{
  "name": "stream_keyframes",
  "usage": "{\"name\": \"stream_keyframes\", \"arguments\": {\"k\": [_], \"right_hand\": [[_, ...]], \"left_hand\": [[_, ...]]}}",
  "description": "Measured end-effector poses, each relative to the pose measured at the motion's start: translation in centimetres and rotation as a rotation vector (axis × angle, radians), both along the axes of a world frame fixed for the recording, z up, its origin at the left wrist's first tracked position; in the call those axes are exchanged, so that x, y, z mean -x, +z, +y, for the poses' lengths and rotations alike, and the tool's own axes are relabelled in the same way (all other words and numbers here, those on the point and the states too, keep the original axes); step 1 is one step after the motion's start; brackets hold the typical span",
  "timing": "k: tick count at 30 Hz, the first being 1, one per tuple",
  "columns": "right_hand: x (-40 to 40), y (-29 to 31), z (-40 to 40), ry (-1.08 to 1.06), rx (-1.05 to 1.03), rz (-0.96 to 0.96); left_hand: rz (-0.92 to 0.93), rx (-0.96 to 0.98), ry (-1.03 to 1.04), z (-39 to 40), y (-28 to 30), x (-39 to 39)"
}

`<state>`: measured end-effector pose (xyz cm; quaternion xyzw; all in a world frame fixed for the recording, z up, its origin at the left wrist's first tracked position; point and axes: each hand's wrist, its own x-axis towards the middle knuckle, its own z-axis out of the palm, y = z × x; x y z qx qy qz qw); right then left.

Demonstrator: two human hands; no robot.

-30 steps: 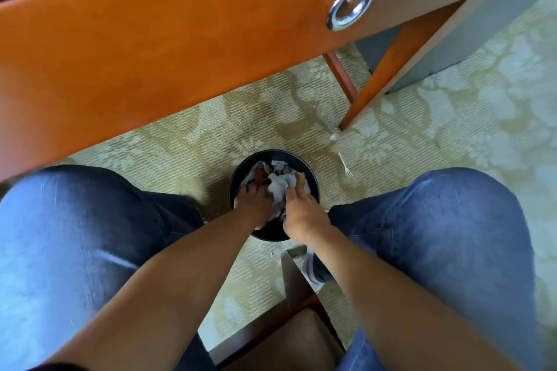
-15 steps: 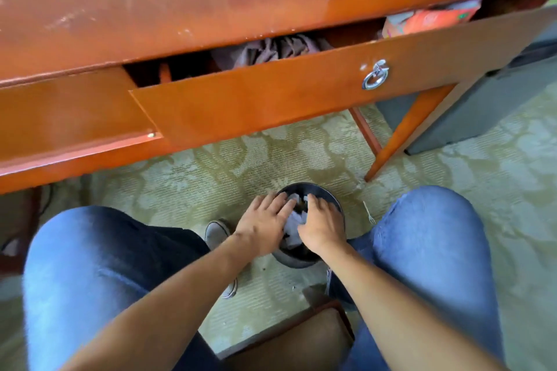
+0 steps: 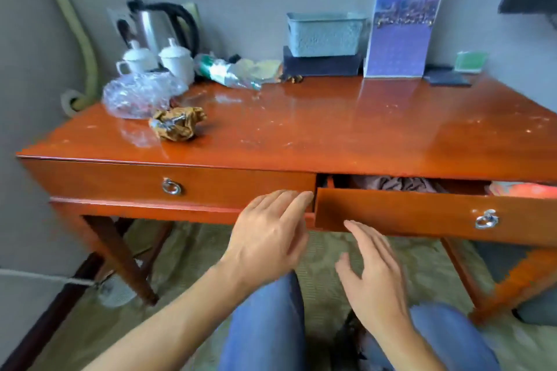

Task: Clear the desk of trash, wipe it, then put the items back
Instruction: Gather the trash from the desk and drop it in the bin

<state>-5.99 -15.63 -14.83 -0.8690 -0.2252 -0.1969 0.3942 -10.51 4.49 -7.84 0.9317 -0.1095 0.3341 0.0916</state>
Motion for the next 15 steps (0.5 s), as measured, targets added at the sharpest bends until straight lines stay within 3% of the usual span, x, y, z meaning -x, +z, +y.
{"name": "stream_keyframes", "arguments": {"k": [4,9,15], "right_hand": [[-1.3,5.7,4.6,0.121,0.014,-0.188],[-4.3,10.9,10.0,0.222,0.108,-0.342],[-7.1,13.2,15.7,0.299,0.199,-0.339]], "left_hand": [[-0.120,-0.043,0.197,7.1,4.7,0.0],[-0.086,-0.039,0.496,17.0,7.3,-1.6],[0.301,-0.146,0.566,24.1,8.0,-5.0]]}}
